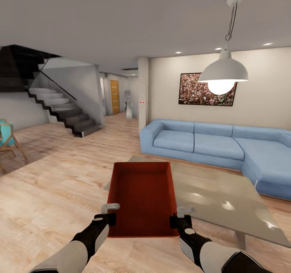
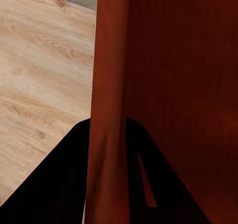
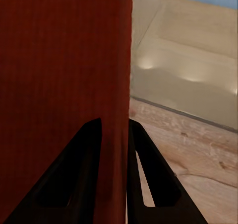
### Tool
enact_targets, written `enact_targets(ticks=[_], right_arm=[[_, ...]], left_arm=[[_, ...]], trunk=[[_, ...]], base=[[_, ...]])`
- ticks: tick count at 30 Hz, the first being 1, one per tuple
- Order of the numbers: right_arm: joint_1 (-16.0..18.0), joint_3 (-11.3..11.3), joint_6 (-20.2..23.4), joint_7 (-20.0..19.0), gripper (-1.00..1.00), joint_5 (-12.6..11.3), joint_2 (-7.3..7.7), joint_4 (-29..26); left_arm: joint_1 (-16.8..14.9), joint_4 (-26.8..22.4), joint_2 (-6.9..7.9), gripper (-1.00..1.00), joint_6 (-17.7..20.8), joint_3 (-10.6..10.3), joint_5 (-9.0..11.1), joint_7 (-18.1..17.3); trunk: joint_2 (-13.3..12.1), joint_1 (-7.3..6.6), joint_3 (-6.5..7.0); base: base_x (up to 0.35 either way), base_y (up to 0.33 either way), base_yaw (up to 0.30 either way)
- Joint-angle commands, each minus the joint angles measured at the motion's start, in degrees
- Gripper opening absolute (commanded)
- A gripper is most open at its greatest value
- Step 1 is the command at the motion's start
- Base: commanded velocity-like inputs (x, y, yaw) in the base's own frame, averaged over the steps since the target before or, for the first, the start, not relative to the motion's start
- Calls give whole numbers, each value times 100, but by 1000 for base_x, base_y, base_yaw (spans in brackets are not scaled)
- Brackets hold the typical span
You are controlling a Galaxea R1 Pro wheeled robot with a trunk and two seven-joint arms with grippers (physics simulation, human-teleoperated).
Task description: Move the two storage containers from the living room to the garage. In the garage, place one container on the floor and stack the other container on top of it (either order is fine).
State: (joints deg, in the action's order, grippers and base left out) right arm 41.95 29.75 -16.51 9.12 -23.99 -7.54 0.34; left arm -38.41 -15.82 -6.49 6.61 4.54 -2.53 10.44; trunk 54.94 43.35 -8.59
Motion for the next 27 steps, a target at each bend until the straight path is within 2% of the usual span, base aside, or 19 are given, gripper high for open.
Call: enact_targets(ticks=[1,27], right_arm=[[6,-57,-45,19,-100,-141,-2,10],[6,-57,-44,19,-100,-141,-2,10]], left_arm=[[-2,-17,-10,-100,42,170,-140,72],[-8,-9,-10,-100,42,170,-139,72]], trunk=[[7,1,-8],[7,1,-8]], base=[[0,0,300],[0,0,300]])
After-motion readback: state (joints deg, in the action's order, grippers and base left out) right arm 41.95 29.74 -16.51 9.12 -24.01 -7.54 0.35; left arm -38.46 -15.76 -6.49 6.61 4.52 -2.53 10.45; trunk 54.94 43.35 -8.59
